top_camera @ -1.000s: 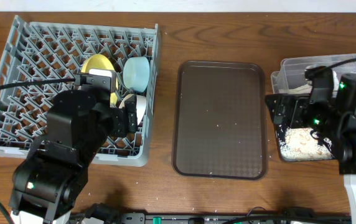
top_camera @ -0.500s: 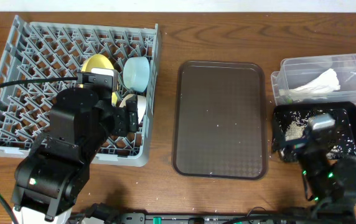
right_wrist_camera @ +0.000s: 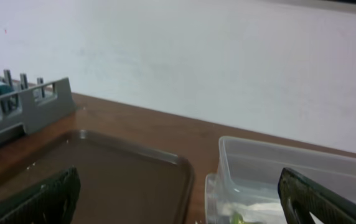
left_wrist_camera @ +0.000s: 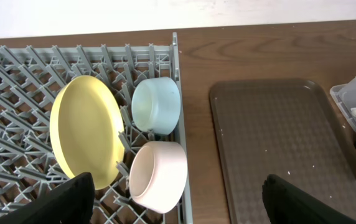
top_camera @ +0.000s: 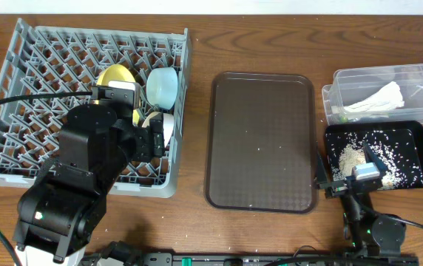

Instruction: Sort waste into correct bins and load items into the dishwasher

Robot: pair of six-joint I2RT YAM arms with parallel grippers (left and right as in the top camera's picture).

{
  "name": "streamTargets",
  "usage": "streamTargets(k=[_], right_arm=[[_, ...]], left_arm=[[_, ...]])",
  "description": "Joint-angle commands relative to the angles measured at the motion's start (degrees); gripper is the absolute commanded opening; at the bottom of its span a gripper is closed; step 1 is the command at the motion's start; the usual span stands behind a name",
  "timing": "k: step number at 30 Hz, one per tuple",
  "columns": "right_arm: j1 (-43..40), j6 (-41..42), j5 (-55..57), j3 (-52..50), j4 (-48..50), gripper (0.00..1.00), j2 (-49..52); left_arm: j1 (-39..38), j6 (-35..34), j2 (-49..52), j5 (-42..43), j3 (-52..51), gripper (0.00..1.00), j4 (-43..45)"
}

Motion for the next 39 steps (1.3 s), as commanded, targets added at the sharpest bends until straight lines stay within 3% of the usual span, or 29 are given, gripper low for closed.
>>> streamTargets(k=[1, 10, 32, 36, 39], right_arm=[[0.9, -0.6, -0.3, -1.5, -0.2, 0.99, -0.4], [0.8, -0.6, -0.3, -1.5, -4.6, 0.99, -0.3], [0.8, -0.6, -0.3, -1.5, -4.6, 0.99, -0.2], [0.8, -0.6, -0.3, -1.5, -4.6, 0.99, -0.2], [0.8, -0.6, -0.3, -1.5, -4.6, 0.99, -0.2]], left_arm=[[0.1, -0.8, 0.0, 0.3, 0.2, 0.88, 0.0], [0.1, -0.8, 0.0, 0.3, 0.2, 0.88, 0.0], [-0.2, -0.7, -1.0, 0.5, 0.0, 0.88, -2.9], [4.0, -1.0, -4.4, 0.8, -3.8, 0.88, 0.9], [9.3, -3.8, -8.5, 1.3, -9.6, 0.88, 8.4]])
